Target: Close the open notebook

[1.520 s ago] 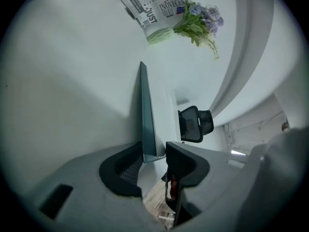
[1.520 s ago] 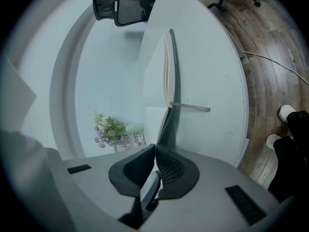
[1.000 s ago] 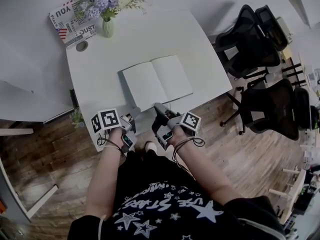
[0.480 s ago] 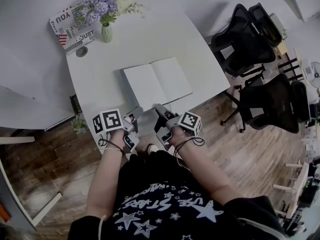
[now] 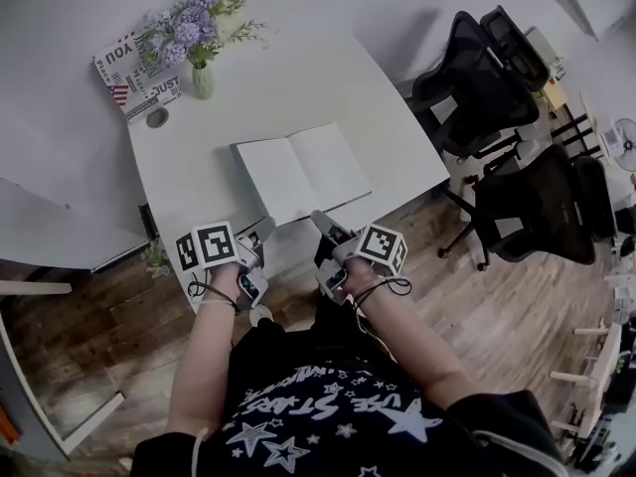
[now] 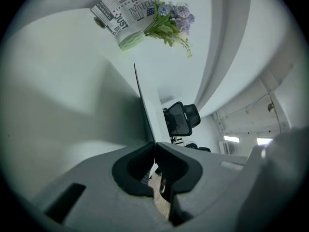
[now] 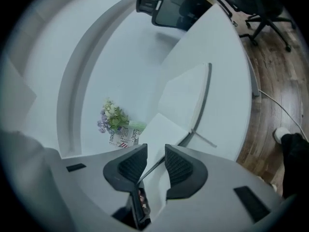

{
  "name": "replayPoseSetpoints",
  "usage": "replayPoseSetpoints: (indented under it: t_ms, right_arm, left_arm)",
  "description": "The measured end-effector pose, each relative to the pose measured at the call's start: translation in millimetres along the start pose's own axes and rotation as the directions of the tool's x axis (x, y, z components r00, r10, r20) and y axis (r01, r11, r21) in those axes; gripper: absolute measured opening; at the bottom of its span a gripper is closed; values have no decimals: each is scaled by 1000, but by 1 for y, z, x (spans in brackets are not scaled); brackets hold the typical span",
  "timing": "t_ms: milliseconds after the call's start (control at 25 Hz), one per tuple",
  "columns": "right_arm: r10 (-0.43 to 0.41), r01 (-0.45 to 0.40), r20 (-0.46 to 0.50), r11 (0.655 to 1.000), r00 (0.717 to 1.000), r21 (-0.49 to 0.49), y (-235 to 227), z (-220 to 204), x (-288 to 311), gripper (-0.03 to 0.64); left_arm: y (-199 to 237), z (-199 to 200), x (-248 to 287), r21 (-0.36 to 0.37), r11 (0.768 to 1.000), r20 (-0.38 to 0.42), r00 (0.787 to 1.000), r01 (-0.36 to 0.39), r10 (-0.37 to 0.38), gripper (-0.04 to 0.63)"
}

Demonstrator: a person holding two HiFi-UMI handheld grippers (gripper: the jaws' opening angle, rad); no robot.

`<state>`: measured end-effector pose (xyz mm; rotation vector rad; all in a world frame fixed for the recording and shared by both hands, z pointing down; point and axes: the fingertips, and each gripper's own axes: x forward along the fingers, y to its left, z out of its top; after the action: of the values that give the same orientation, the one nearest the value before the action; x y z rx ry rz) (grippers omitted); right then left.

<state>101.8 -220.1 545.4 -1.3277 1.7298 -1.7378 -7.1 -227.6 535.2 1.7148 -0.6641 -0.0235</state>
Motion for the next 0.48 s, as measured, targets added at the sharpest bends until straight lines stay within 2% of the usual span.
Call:
replayPoseSetpoints:
  t_ms: [160, 320, 480]
  right_arm:
    - [18, -24, -41, 989, 999, -145, 8, 32, -4, 112]
    - [-3, -30, -103, 947, 995, -318, 4, 59, -10, 110]
    - [6, -61, -143, 920, 990, -388, 0, 88, -15, 109]
  left_arm:
    - [-8, 1, 1, 28, 999, 34, 999, -43, 42, 29]
    - [-11, -1, 1, 62, 989, 67, 989, -136, 132, 29]
    - [-22, 1, 3, 116, 965, 100, 969, -235, 224, 29]
